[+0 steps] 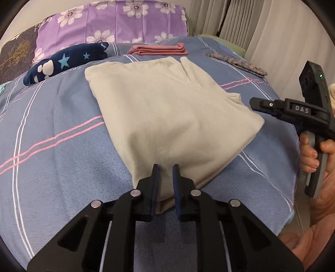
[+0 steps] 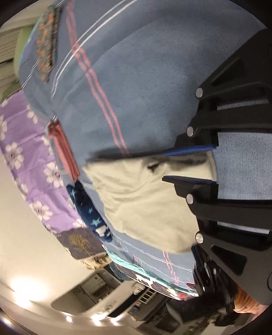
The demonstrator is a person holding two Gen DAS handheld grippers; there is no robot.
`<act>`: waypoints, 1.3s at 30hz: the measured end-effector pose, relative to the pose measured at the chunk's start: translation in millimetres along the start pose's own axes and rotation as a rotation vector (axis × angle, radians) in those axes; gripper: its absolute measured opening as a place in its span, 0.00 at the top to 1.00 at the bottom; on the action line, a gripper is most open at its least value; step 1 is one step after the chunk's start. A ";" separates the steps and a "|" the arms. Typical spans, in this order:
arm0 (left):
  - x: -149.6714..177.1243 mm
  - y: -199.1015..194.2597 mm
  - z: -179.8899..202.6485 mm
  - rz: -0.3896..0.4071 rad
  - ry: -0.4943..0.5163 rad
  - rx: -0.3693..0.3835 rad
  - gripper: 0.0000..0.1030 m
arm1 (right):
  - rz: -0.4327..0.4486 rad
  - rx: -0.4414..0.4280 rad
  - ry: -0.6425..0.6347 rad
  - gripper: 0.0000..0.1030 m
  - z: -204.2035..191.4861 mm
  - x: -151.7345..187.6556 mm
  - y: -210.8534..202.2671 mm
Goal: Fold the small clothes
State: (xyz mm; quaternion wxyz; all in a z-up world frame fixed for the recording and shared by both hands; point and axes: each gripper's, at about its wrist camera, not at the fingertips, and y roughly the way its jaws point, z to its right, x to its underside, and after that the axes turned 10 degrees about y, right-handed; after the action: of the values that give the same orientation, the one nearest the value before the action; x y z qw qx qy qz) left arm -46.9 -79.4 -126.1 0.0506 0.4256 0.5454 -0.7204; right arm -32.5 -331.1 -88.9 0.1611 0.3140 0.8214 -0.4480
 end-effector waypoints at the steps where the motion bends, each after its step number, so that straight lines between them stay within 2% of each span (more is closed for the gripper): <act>1: 0.0 -0.8 -0.8 0.003 -0.004 0.004 0.85 | -0.024 -0.001 -0.008 0.80 -1.1 0.5 5.9; 4: 2.2 -1.2 -3.5 -0.003 -0.014 0.016 0.84 | -0.104 0.067 -0.011 0.81 4.2 6.0 31.3; 8: 5.0 -2.0 -1.3 0.008 -0.021 0.025 0.81 | -0.082 0.096 -0.060 0.81 -2.0 5.3 30.3; 11: 0.5 -3.8 0.5 0.006 -0.033 0.017 0.80 | -0.045 0.135 -0.084 0.74 -5.8 2.1 21.4; 16: -20.8 -16.3 -7.6 0.070 -0.030 0.008 0.80 | 0.023 0.101 -0.108 0.74 -16.0 -30.4 7.0; 19: -29.2 -7.3 -12.9 0.062 -0.025 -0.006 0.80 | 0.018 0.074 -0.127 0.74 -21.0 -56.2 17.2; 22: -27.5 7.2 -12.2 0.033 -0.017 0.012 0.71 | -0.037 0.066 -0.134 0.68 -24.6 -83.3 44.4; 24: -24.8 8.3 -4.2 0.044 0.031 0.002 0.64 | -0.072 0.065 -0.141 0.66 -28.5 -96.1 61.4; 26: -22.8 9.0 3.3 0.048 0.068 0.000 0.51 | -0.113 0.060 -0.149 0.59 -32.7 -107.8 81.7; 30: -22.1 12.2 13.3 0.047 0.111 -0.026 0.45 | -0.175 0.118 -0.149 0.57 -32.4 -127.3 130.3; 31: -21.9 12.2 13.5 0.049 0.110 -0.026 0.44 | -0.190 0.126 -0.138 0.62 -30.3 -130.2 138.7; 32: -21.9 12.3 13.3 0.049 0.109 -0.025 0.44 | -0.218 0.118 -0.119 0.85 -29.4 -133.6 150.8; 34: -22.2 12.2 11.6 0.053 0.099 -0.017 0.44 | -0.191 0.102 -0.115 0.89 -37.7 -138.0 150.3; 36: -22.1 11.9 10.3 0.057 0.090 -0.009 0.44 | -0.107 0.002 -0.182 0.92 -57.8 -140.6 128.3; 37: -22.7 12.2 10.8 0.058 0.087 -0.008 0.44 | -0.089 -0.020 -0.188 0.92 -60.1 -141.0 122.9; 39: -23.0 12.3 10.3 0.060 0.082 -0.009 0.44 | -0.075 0.009 -0.166 0.91 -51.4 -142.1 123.4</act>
State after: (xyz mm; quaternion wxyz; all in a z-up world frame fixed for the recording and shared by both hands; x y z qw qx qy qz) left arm -31.5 -101.9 -119.5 0.0516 0.4707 0.5373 -0.6979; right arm 156.5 -291.4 -61.6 0.2102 0.2454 0.8145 -0.4818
